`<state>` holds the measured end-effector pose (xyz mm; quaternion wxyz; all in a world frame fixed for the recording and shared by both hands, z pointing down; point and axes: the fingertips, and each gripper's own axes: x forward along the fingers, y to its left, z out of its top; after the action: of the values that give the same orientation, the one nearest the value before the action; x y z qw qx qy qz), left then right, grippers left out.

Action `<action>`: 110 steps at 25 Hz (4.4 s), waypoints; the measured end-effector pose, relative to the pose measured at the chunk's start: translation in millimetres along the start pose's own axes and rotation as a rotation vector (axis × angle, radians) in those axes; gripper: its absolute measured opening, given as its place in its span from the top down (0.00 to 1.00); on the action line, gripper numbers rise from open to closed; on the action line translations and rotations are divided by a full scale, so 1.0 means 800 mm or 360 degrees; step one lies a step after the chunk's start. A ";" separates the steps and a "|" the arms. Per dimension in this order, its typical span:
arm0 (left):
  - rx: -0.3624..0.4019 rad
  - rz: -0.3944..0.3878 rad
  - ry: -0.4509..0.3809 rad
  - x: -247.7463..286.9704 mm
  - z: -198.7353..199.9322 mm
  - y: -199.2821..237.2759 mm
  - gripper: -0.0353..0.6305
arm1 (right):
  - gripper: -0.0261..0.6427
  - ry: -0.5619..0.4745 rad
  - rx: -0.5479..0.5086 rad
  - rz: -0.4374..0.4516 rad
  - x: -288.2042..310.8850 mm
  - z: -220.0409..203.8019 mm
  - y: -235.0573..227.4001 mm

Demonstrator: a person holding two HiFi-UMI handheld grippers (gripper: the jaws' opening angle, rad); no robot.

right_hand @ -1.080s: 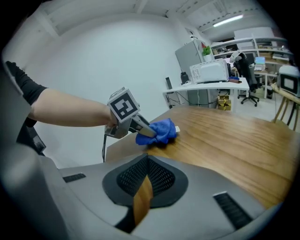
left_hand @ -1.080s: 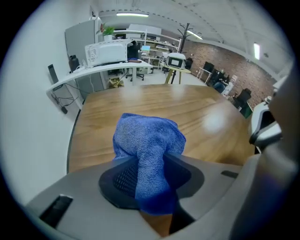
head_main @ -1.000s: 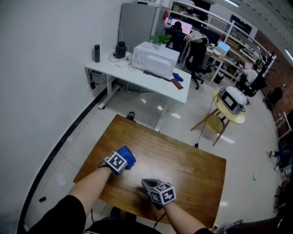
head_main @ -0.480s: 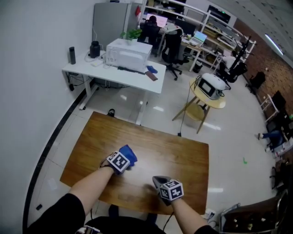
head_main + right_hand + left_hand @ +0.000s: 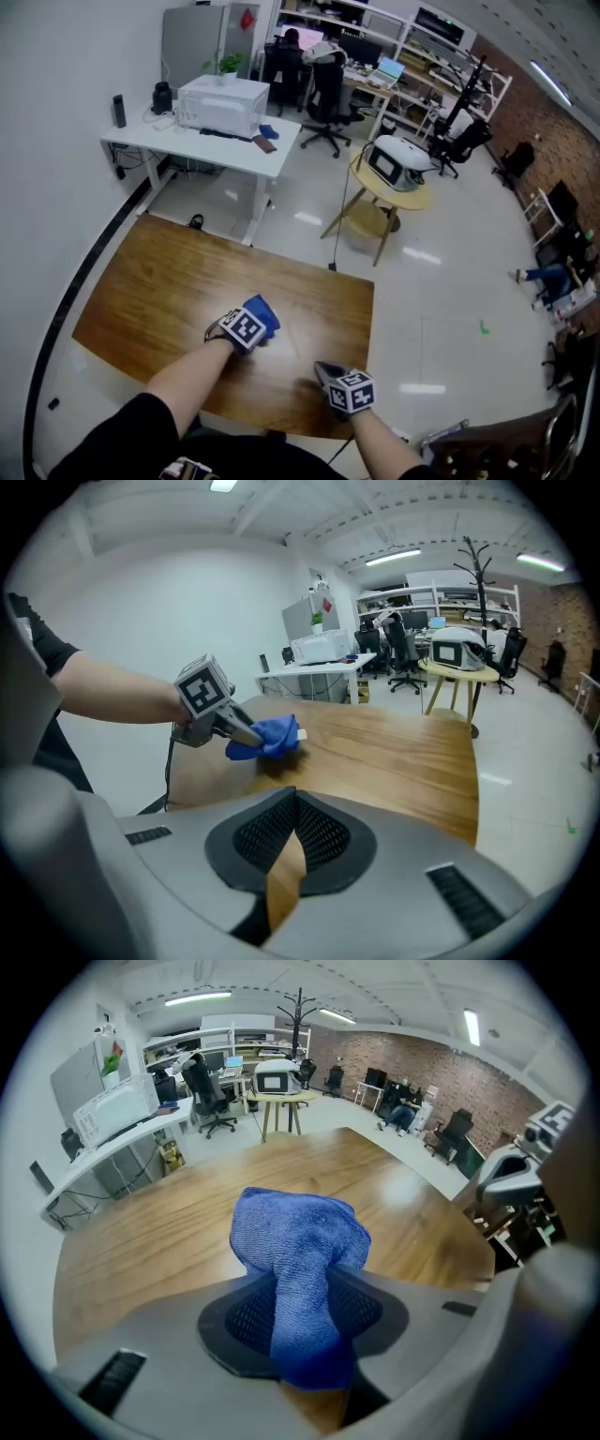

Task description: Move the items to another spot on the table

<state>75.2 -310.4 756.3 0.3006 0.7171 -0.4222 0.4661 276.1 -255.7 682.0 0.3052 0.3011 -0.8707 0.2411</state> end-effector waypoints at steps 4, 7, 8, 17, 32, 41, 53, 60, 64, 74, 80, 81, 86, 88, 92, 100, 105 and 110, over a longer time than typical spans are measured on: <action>0.0048 -0.0070 0.0014 0.021 0.045 -0.078 0.74 | 0.97 -0.0007 0.0058 -0.0074 -0.054 -0.037 -0.061; 0.0128 -0.0131 0.0009 0.040 0.083 -0.131 0.74 | 0.97 -0.0028 0.0111 -0.0114 -0.077 -0.061 -0.097; 0.0166 -0.0149 0.0011 0.047 0.093 -0.149 0.74 | 0.97 -0.0030 0.0142 -0.0136 -0.085 -0.071 -0.105; 0.0509 -0.0325 -0.0019 0.103 0.164 -0.305 0.74 | 0.97 -0.0049 0.0360 -0.0282 -0.139 -0.135 -0.135; 0.0681 -0.0347 0.0069 0.137 0.172 -0.357 0.39 | 0.97 -0.0093 0.0429 -0.0296 -0.172 -0.172 -0.157; 0.0430 -0.0646 -0.0365 0.032 0.168 -0.315 0.51 | 0.97 -0.0162 0.0344 -0.0226 -0.139 -0.108 -0.109; 0.0359 -0.0605 -0.0472 -0.106 -0.025 -0.071 0.96 | 0.97 -0.0182 0.0194 -0.0270 -0.002 0.010 0.083; 0.0108 -0.0546 -0.0622 -0.208 -0.157 -0.007 0.96 | 0.97 -0.0199 0.0062 -0.0031 0.031 0.049 0.221; -0.0007 -0.0467 -0.0706 -0.264 -0.214 -0.009 0.96 | 0.97 -0.0201 0.0030 0.0144 0.020 0.047 0.293; 0.0017 -0.0537 -0.0897 -0.372 -0.288 -0.016 0.96 | 0.97 -0.0285 -0.0013 0.0224 -0.038 0.053 0.447; 0.0052 -0.0692 -0.1094 -0.461 -0.301 -0.001 0.96 | 0.97 -0.0513 -0.0006 0.0216 -0.065 0.088 0.529; 0.0066 -0.0700 -0.1118 -0.468 -0.302 -0.001 0.96 | 0.97 -0.0549 -0.0010 0.0214 -0.068 0.091 0.533; 0.0133 -0.0732 -0.1148 -0.479 -0.307 -0.016 0.96 | 0.97 -0.0702 0.0014 0.0233 -0.094 0.094 0.534; 0.0157 -0.0744 -0.1135 -0.477 -0.307 -0.025 0.96 | 0.97 -0.0691 0.0004 0.0269 -0.096 0.090 0.538; 0.0143 -0.0747 -0.1119 -0.469 -0.314 -0.046 0.96 | 0.97 -0.0631 -0.0009 0.0368 -0.093 0.076 0.546; 0.0033 -0.0715 -0.1139 -0.467 -0.318 -0.048 0.96 | 0.97 -0.0587 -0.0048 0.0483 -0.097 0.070 0.544; 0.0030 -0.0711 -0.1140 -0.468 -0.319 -0.046 0.96 | 0.97 -0.0577 -0.0061 0.0488 -0.093 0.071 0.544; 0.0030 -0.0709 -0.1146 -0.469 -0.316 -0.040 0.96 | 0.97 -0.0609 -0.0077 0.0488 -0.093 0.080 0.545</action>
<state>-79.6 34.7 506.1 0.2206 0.9106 -0.3306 0.1134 6.0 39.9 483.8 0.1015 0.1981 -0.9537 0.2023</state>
